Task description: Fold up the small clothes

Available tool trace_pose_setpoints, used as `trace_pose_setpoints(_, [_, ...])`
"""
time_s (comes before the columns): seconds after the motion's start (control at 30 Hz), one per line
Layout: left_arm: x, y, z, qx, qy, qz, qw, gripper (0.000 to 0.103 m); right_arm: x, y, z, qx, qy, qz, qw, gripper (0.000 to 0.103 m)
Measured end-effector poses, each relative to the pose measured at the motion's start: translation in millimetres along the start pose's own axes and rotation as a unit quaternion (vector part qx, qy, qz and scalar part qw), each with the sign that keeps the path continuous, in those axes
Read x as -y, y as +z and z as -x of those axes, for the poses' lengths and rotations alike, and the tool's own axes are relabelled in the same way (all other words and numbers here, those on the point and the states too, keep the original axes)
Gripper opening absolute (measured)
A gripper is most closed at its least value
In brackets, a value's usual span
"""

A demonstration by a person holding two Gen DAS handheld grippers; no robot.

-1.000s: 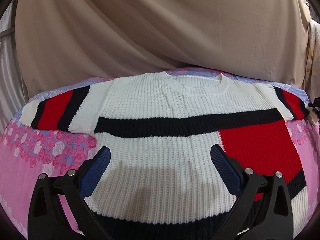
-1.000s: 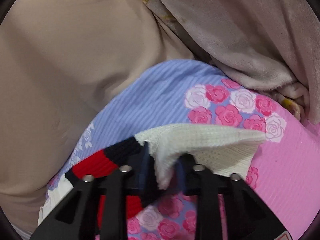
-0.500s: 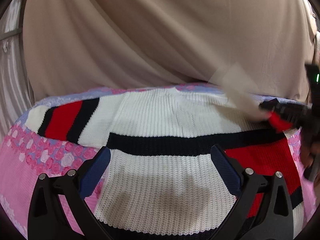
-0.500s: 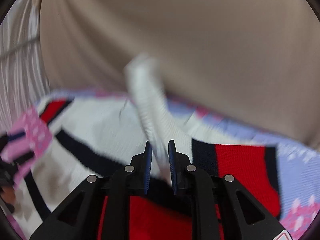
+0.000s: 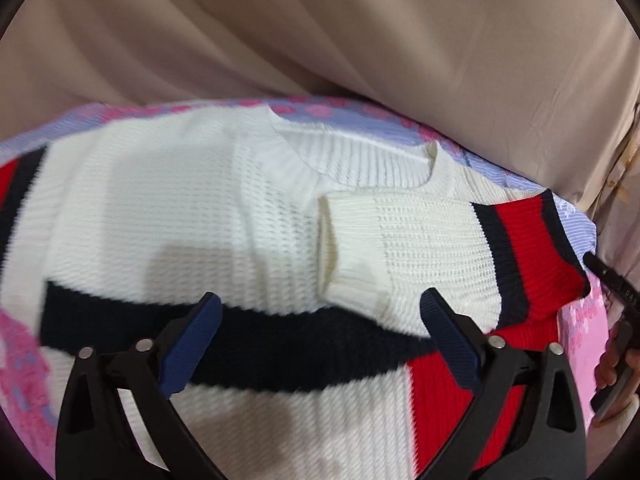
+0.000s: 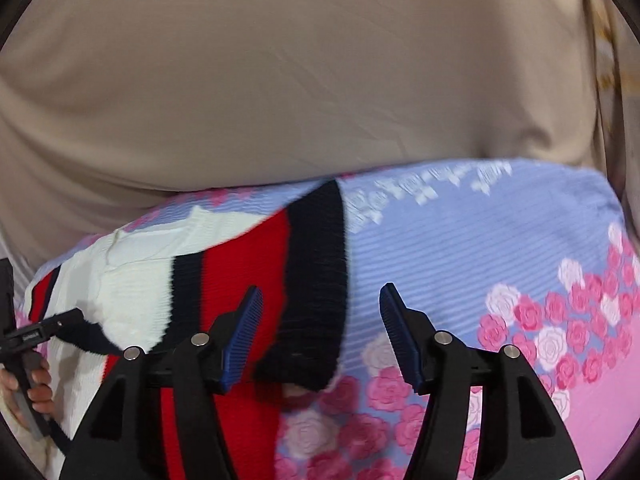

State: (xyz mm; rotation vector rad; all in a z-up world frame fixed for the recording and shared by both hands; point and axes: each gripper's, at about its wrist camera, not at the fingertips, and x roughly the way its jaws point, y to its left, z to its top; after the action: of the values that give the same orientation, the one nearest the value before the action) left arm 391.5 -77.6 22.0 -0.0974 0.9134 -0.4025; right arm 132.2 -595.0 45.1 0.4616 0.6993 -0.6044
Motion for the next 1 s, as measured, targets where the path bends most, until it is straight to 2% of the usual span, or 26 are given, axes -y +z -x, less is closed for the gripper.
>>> trace_pose_setpoints(0.07, [2, 0, -14, -0.016, -0.009, 0.015, 0.9997, 0.064, 10, -7, -12, -0.011, 0.009, -0.021, 1.0, 0.06])
trace_pose_setpoints(0.1, [3, 1, -14, -0.002, 0.001, 0.016, 0.9999, 0.041, 12, -10, -14, -0.011, 0.016, -0.026, 0.999, 0.06])
trace_pose_setpoints(0.17, [5, 8, -11, 0.007, -0.015, 0.014, 0.9998, 0.009, 13, -15, -14, -0.004, 0.024, -0.027, 0.999, 0.06])
trace_pose_setpoints(0.23, [-1, 22, 7, 0.038, -0.039, 0.022, 0.9983, 0.008, 13, -19, -11, 0.001, 0.035, -0.022, 0.999, 0.061])
trace_pose_setpoints(0.27, [-4, 28, 19, 0.058, -0.037, 0.023, 0.9974, 0.008, 10, -22, -12, 0.002, 0.041, -0.02, 0.999, 0.061])
trace_pose_setpoints(0.33, [-14, 39, 48, 0.107, -0.017, 0.019, 0.994, 0.008, 4, -25, -9, 0.001, 0.053, -0.012, 0.999, 0.065])
trace_pose_setpoints(0.4, [-26, 42, 61, 0.126, 0.011, 0.015, 0.9919, 0.008, 0, -29, -9, -0.004, 0.065, -0.004, 0.998, 0.067])
trace_pose_setpoints(0.43, [-34, 41, 57, 0.119, 0.027, 0.014, 0.9924, 0.008, -2, -32, -13, -0.009, 0.068, -0.002, 0.998, 0.067])
trace_pose_setpoints(0.57, [-56, 25, 20, 0.06, 0.049, 0.025, 0.9967, 0.008, -16, -42, -27, -0.031, 0.078, -0.002, 0.996, 0.067])
trace_pose_setpoints(0.67, [-66, 16, 14, 0.06, 0.056, 0.031, 0.9961, 0.008, -31, -47, -24, -0.029, 0.087, 0.012, 0.996, 0.067])
trace_pose_setpoints(0.77, [-61, 17, 13, 0.062, 0.065, 0.021, 0.9957, 0.007, -39, -42, -39, -0.045, 0.058, 0.021, 0.997, 0.066])
trace_pose_setpoints(0.8, [-55, 18, 14, 0.064, 0.07, 0.013, 0.9954, 0.007, -40, -39, -48, -0.062, 0.039, 0.02, 0.997, 0.053])
trace_pose_setpoints(0.83, [-51, 19, 18, 0.071, 0.075, 0.006, 0.9947, 0.007, -42, -37, -49, -0.067, 0.024, 0.02, 0.997, 0.026])
trace_pose_setpoints(0.93, [-49, 19, 31, 0.093, 0.063, 0.002, 0.9937, 0.007, -34, -31, -18, 0.007, 0.044, -0.001, 0.999, 0.018])
trace_pose_setpoints(0.97, [-49, 18, 32, 0.095, 0.063, -0.002, 0.9935, 0.007, -30, -31, -14, 0.02, 0.036, -0.003, 0.999, 0.018])
trace_pose_setpoints(1.0, [-50, 16, 27, 0.09, 0.068, -0.007, 0.9936, 0.007, -25, -35, -22, 0.008, 0.016, 0.003, 1.0, 0.018])
